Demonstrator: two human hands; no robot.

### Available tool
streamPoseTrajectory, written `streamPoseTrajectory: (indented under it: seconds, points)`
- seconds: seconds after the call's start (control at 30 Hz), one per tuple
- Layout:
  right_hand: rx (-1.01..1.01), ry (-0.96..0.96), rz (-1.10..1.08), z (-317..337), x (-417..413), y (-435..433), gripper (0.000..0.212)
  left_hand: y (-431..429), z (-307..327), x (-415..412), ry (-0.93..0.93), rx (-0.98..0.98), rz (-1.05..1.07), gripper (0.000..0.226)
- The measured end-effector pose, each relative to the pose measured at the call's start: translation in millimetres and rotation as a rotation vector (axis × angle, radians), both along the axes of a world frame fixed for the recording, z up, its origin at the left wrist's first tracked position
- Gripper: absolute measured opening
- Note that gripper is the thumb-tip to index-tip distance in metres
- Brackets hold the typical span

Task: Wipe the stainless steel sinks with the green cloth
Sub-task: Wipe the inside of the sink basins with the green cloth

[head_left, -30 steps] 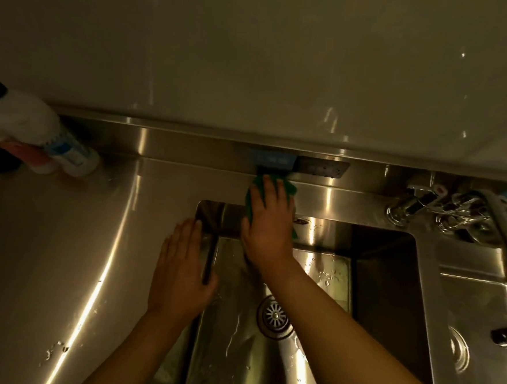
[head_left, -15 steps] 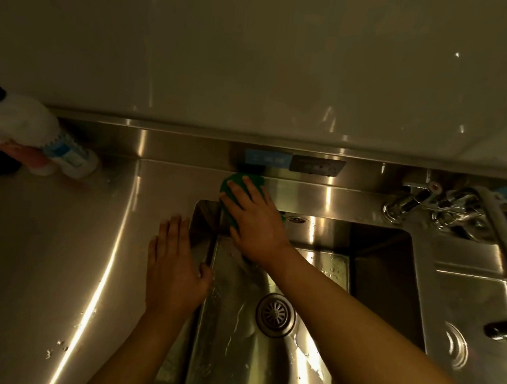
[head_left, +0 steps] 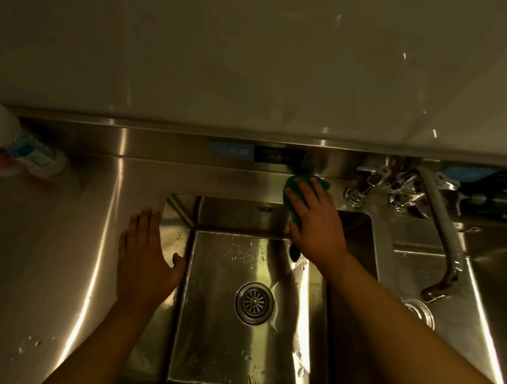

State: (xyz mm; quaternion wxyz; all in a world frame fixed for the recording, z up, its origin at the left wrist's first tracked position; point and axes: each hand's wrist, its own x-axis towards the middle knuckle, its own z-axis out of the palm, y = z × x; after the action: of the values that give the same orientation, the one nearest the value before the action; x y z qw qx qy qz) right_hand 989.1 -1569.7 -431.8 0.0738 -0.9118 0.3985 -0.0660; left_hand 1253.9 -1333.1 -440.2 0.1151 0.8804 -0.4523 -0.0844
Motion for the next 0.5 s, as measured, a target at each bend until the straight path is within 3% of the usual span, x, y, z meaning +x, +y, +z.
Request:
streamPoseTrajectory:
  seconds: [0.2, 0.4, 0.5]
  points:
    - [-0.008, 0.050, -0.129, -1.2, -35.6, -11.5, 0.072, -3.2, 4.2, -5.0, 0.007, -0.028, 0.012, 0.099]
    - [0.032, -0.007, -0.363, -1.3, 2.9, 11.9, 0.070, -2.8, -0.8, -2.3, -0.005, -0.019, 0.004, 0.100]
    - [0.088, -0.049, -0.301, -1.2, 37.2, 32.2, 0.073, -2.4, -2.9, -1.1, -0.009, -0.022, -0.008, 0.101]
